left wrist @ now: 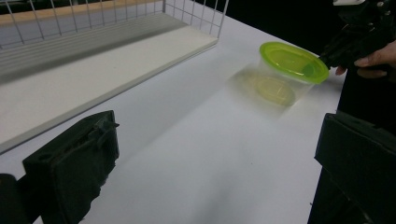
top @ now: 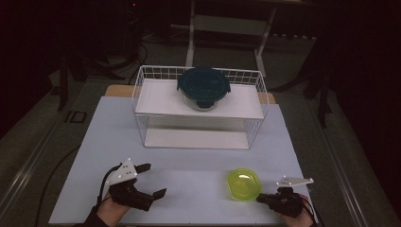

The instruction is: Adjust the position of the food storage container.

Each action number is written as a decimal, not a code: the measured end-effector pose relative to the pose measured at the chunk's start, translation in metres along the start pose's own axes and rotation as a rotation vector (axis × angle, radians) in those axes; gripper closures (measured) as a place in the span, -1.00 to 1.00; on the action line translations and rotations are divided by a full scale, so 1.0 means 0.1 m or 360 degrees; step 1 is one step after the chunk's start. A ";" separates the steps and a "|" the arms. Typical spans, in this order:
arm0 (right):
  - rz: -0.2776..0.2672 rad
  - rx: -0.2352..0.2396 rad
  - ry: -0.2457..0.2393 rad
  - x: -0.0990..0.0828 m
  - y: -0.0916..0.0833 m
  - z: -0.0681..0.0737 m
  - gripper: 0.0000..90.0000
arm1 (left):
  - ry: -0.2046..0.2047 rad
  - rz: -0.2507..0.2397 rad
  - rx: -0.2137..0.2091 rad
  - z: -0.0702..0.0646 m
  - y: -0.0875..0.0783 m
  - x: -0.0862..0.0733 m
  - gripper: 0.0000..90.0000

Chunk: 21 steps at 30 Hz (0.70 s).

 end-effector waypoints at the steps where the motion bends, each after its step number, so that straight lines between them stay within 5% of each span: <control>1: 0.0007 0.0004 -0.0003 0.02 0.02 0.00 1.00 | -0.0002 -0.0001 0.0000 0.00 0.00 0.00 -1.00; 21: 0.0062 0.0044 -0.0025 0.25 0.30 0.05 1.00 | 0.0001 0.0001 0.0008 0.02 -0.01 -0.01 -1.00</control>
Point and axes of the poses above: each handheld gripper's, and its own axes: y roughly forward along the jaws, x roughly out of its top, z roughly to its left, the point moved 1 cm from there along y, roughly forward along the jaws, and after that the axes turned 13 degrees about x, right-handed, at the moved point
